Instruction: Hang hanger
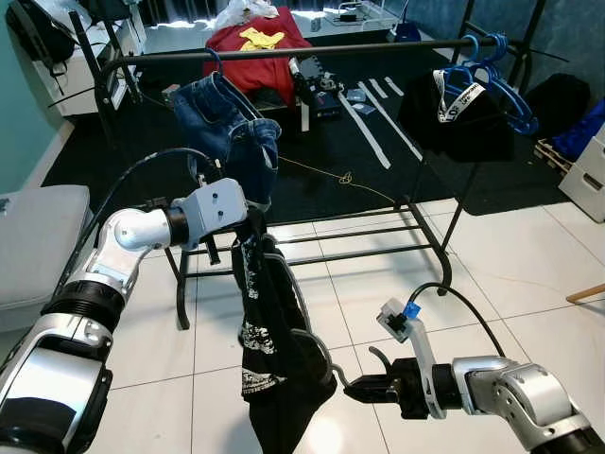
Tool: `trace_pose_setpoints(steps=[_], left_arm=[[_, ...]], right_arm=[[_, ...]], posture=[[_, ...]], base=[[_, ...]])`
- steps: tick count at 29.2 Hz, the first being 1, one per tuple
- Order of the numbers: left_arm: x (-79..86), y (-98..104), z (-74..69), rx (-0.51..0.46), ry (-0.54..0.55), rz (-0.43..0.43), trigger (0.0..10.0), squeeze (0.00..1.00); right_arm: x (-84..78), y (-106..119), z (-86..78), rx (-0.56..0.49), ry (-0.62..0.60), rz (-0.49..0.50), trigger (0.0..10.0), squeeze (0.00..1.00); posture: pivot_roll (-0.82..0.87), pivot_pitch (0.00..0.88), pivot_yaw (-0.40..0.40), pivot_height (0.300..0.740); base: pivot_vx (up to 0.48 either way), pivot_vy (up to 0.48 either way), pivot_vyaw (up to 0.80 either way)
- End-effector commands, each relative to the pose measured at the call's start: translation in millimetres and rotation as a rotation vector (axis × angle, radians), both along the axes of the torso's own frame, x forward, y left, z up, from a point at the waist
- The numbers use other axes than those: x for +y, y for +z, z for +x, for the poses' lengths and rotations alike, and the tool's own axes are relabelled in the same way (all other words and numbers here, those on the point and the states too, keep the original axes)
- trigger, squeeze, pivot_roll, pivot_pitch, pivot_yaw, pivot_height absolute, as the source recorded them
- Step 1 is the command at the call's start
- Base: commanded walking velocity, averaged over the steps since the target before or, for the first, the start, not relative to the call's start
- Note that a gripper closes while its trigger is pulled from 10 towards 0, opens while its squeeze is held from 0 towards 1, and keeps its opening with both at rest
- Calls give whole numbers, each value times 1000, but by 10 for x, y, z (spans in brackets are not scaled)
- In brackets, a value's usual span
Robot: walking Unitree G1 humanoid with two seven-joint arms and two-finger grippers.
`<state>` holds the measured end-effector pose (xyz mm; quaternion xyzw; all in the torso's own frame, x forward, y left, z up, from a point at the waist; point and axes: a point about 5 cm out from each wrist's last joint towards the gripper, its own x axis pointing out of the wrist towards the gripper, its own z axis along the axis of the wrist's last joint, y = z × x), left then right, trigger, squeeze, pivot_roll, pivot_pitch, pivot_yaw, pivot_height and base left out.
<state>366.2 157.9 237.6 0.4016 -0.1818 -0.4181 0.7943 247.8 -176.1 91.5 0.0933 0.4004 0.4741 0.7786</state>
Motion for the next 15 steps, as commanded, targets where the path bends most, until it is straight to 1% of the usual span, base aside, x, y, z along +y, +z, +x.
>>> trace_pose_setpoints(steps=[1, 2, 3, 4, 6, 7, 8, 9, 10, 13, 14, 15], left_arm=[[-115, 159, -53, -67, -69, -51, 0, 0], [-212, 166, -108, -75, -123, -51, 0, 0], [-212, 166, -108, -75, -123, -51, 0, 0], [-270, 170, -145, -80, -157, -50, 0, 0], [-270, 170, -145, -80, -157, -50, 0, 0], [-360, 150, -218, -76, -217, -39, 0, 0], [-360, 150, -218, -76, -217, -39, 0, 0], [-458, 94, -304, -58, -284, -28, 0, 0], [-520, 54, -363, -44, -328, -22, 0, 0], [-556, 30, -398, -36, -354, -19, 0, 0], [-578, -58, -421, -8, -368, 4, 0, 0], [-578, -58, -421, -8, -368, 4, 0, 0]], right_arm=[[37, -116, -57, 60, 16, -14, 0, 0], [50, -140, -49, 70, 17, -12, 0, 0], [50, -140, -49, 70, 17, -12, 0, 0], [56, -156, -41, 76, 18, -12, 0, 0], [56, -156, -41, 76, 18, -12, 0, 0], [61, -191, -22, 85, 15, -14, 0, 0], [61, -191, -22, 85, 15, -14, 0, 0], [67, -226, 0, 94, 12, -19, 0, 0], [71, -249, 13, 100, 10, -23, 0, 0], [73, -262, 20, 103, 9, -26, 0, 0], [82, -250, 48, 88, 4, -28, 0, 0], [82, -250, 48, 88, 4, -28, 0, 0]], posture=[[17, 107, 72, 740], [18, 106, 72, 740], [18, 106, 72, 740], [18, 105, 70, 740], [18, 105, 70, 740], [22, 104, 66, 740], [22, 104, 66, 740], [27, 104, 62, 740], [27, 104, 62, 740], [27, 104, 62, 740], [29, 106, 62, 740], [29, 106, 62, 740]], base=[[0, 0, 0], [0, 0, 0], [0, 0, 0], [0, 0, 0], [0, 0, 0], [0, 0, 0], [0, 0, 0], [0, 0, 0], [0, 0, 0], [0, 0, 0], [0, 0, 0], [0, 0, 0]])
